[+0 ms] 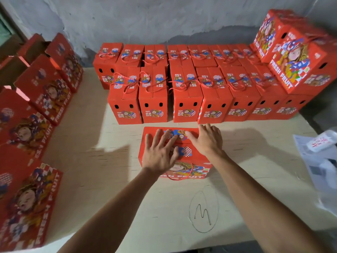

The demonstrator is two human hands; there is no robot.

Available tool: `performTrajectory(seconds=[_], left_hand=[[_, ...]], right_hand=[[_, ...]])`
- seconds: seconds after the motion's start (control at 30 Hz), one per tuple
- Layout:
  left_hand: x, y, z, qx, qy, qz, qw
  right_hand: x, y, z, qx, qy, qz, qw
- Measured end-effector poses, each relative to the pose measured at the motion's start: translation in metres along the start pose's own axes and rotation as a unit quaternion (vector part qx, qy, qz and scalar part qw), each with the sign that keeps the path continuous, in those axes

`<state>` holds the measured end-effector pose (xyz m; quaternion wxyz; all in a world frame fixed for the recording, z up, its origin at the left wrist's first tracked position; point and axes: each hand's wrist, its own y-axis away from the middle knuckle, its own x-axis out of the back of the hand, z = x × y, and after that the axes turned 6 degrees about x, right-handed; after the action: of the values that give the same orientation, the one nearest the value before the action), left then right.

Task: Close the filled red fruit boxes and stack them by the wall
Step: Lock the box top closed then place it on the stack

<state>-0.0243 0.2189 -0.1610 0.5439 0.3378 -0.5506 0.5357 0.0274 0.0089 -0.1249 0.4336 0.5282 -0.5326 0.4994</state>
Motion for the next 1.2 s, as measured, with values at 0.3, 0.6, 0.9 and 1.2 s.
performTrajectory(seconds=[0.3, 0.6, 0.9, 1.2], left_hand=[[-0.003, -0.031, -0.010, 0.401, 0.484, -0.115, 0.769], [0.015, -0.031, -0.011, 0.452, 0.503, -0.084, 0.732], [0.155, -0.101, 0.041, 0.150, 0.278, 0.040, 0.948], [0.136, -0.112, 0.026, 0.127, 0.414, 0.008, 0.901]], right_hand=[[-0.022, 0.058, 0.007, -0.222, -0.317, -0.173, 0.906], [0.000, 0.036, -0.010, -0.347, -0.638, -0.058, 0.685], [0.098, -0.008, -0.091, -0.091, -0.630, -0.180, 0.750], [0.180, -0.069, -0.056, -0.150, -0.601, 0.037, 0.784]])
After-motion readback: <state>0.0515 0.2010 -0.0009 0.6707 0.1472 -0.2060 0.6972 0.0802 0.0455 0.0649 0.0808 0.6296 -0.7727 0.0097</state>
